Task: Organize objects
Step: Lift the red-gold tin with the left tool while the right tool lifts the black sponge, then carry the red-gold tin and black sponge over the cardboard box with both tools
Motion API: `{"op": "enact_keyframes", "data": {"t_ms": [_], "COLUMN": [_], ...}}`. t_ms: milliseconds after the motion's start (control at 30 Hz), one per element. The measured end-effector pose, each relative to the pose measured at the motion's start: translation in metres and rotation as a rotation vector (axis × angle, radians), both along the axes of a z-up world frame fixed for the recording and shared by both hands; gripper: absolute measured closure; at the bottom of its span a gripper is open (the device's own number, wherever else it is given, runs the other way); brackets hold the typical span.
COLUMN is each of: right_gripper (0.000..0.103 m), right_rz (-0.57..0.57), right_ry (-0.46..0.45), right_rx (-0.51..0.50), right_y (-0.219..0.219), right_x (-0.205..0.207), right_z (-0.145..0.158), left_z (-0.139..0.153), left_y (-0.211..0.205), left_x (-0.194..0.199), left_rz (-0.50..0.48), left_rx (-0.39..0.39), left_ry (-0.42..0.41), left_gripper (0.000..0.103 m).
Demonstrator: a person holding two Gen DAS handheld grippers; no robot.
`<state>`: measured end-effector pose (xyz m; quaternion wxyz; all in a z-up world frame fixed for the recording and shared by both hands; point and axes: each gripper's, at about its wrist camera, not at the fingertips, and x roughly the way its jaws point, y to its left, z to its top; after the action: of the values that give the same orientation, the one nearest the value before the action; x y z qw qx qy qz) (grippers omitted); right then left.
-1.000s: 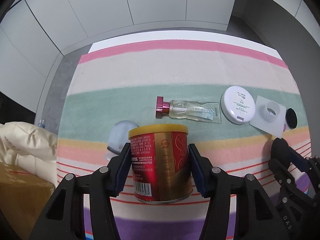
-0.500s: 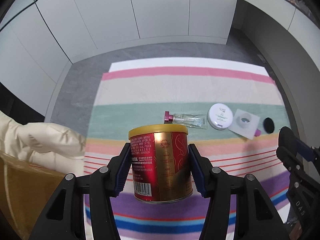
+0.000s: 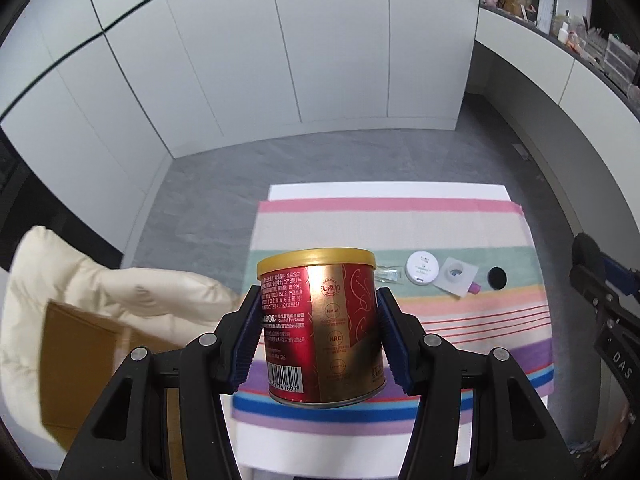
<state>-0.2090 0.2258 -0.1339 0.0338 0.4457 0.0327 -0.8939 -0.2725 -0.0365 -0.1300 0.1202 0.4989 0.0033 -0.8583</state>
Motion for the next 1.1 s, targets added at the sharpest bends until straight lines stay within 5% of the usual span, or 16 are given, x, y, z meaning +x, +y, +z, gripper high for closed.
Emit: {"op": "enact_keyframes", "data": {"t_ms": [500, 1100], "right_gripper": [0.06, 0.06], "right_rz": [0.05, 0.039], "right_ry": [0.112, 0.105], "right_rx": [-0.027, -0.039], "right_y": [-0.01, 0.016], "right_x": [0.034, 0.103], "right_z": [0.139, 0.173], "left_z": [0.148, 0.176], "left_y": [0.004, 0.036], "left_x": [0.056, 0.141], "left_rz": [0.001, -0.027], "left_rx": [-0.07, -0.075], "left_ry": [0.12, 0.136], "left_gripper": [0.047, 0.047]}}
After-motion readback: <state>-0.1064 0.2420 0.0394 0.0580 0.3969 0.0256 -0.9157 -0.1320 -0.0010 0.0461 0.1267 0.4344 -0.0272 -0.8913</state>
